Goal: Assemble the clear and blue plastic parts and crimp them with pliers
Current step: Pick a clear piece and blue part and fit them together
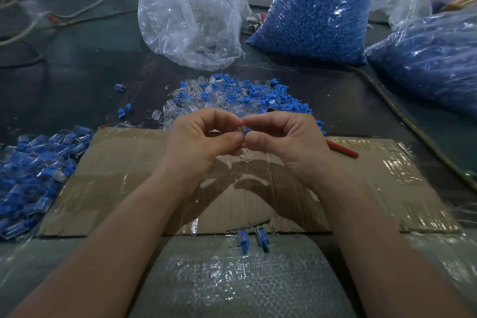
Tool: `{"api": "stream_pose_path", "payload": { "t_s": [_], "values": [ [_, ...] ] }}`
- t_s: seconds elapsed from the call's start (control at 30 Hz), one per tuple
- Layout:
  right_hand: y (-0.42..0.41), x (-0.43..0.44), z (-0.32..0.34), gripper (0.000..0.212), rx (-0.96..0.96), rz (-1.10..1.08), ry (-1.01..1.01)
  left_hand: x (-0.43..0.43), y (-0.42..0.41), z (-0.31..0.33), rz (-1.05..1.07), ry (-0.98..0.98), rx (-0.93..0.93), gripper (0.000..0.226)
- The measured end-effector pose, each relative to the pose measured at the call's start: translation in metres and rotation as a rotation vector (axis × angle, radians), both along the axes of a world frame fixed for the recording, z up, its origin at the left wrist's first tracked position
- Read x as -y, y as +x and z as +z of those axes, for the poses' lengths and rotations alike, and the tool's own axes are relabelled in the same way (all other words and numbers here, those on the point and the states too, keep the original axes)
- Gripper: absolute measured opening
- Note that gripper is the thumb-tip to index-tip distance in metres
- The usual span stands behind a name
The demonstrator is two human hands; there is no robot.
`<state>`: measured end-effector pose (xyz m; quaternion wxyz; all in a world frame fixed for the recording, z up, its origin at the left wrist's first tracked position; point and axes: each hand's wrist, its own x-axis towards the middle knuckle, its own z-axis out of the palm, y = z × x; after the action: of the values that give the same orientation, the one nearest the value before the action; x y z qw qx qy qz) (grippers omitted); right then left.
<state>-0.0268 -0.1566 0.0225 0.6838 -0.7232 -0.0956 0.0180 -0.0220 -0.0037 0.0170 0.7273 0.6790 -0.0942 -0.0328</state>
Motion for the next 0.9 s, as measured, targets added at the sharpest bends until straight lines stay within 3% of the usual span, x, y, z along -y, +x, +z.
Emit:
{"api": "stream_pose_path", "payload": {
  "t_s": [0.3,0.43,0.7,0.9],
  "values": [
    [0.004,0.002,-0.005,0.032,0.048,0.021,-0.075,0.0,0.003,-0.001,-0.027,-0.031,-0.098,0.006],
    [0.003,-0.001,-0.009,0.027,0.185,0.031,-0.188,-0.003,0.007,-0.002,0.007,-0.098,-0.201,0.014],
    [0.006,0.001,-0.014,0.027,0.374,-0.065,-0.218,-0.003,0.008,0.0,-0.045,-0.24,-0.273,0.023],
    [0.005,0.001,-0.014,0.031,0.449,-0.104,-0.288,-0.005,0.009,0.0,-0.047,-0.215,-0.278,0.025]
  ]
}}
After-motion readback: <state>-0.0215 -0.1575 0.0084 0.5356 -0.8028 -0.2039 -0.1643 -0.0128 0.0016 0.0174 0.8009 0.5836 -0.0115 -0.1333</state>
